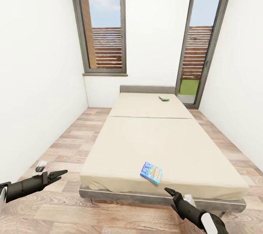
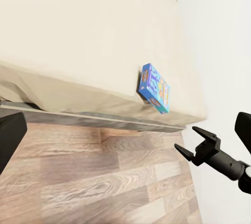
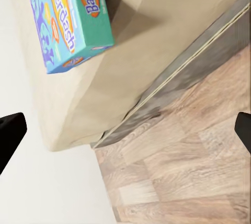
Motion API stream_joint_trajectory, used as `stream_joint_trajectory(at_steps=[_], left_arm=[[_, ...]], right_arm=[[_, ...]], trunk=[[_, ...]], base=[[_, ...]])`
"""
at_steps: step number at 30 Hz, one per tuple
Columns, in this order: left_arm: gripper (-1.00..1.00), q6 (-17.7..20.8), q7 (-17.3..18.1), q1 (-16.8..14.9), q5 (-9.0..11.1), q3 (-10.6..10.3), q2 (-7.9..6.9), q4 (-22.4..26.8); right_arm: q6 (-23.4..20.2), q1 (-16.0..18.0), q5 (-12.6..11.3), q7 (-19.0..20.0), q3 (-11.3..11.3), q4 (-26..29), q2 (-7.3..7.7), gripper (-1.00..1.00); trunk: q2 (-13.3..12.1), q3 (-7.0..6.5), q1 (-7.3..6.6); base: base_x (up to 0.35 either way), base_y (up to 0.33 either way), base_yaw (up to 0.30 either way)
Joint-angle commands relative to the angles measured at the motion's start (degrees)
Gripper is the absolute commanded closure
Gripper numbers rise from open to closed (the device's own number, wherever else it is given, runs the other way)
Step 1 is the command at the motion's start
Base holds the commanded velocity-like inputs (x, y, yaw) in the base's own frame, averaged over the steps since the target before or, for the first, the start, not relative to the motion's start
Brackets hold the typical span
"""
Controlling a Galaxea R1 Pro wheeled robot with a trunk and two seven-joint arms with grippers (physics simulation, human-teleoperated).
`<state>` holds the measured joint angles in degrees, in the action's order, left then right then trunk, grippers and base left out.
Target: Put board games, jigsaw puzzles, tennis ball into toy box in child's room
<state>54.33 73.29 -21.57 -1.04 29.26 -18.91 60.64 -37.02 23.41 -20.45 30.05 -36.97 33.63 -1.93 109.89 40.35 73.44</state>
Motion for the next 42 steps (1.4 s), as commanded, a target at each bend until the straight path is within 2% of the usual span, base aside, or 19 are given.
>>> stream_joint_trajectory(at_steps=[1,5,18,25,38,42], left_arm=[[-1.00,0.57,0.28,-0.05,-0.11,0.04,0.01,0.00],[-1.00,0.52,0.20,-0.05,-0.11,0.01,0.01,-0.07],[-1.00,0.43,0.74,-0.06,0.00,0.44,-0.06,-0.08],[-1.00,0.39,0.80,-0.05,0.07,0.45,-0.08,-0.08],[-1.00,0.42,0.80,-0.05,-0.04,0.48,-0.15,-0.08],[-1.00,0.35,0.80,-0.05,-0.03,0.46,-0.16,-0.08]], right_arm=[[0.65,0.06,-0.04,0.11,-0.30,0.05,-0.17,-1.00],[2.88,0.06,0.02,0.35,-0.08,0.03,-0.40,-1.00],[3.19,0.06,-0.04,1.19,0.05,0.00,-0.52,-1.00],[3.35,0.04,-0.05,6.42,0.03,-0.89,-0.53,-1.00],[3.94,-0.02,-0.18,8.71,-0.14,-1.37,-0.53,-1.00],[4.30,-0.03,-3.23,10.27,-0.08,-2.74,-0.47,-1.00]], trunk=[[0.44,0.24,0.22],[2.05,0.96,1.10],[2.05,0.96,1.10],[2.05,0.96,1.10],[2.05,0.96,1.10],[2.05,0.96,1.10]], base=[[0.000,0.000,0.000],[0.000,0.000,0.000],[0.000,0.003,0.000],[0.029,0.110,0.000],[0.002,0.057,0.000],[0.000,0.032,0.000]])
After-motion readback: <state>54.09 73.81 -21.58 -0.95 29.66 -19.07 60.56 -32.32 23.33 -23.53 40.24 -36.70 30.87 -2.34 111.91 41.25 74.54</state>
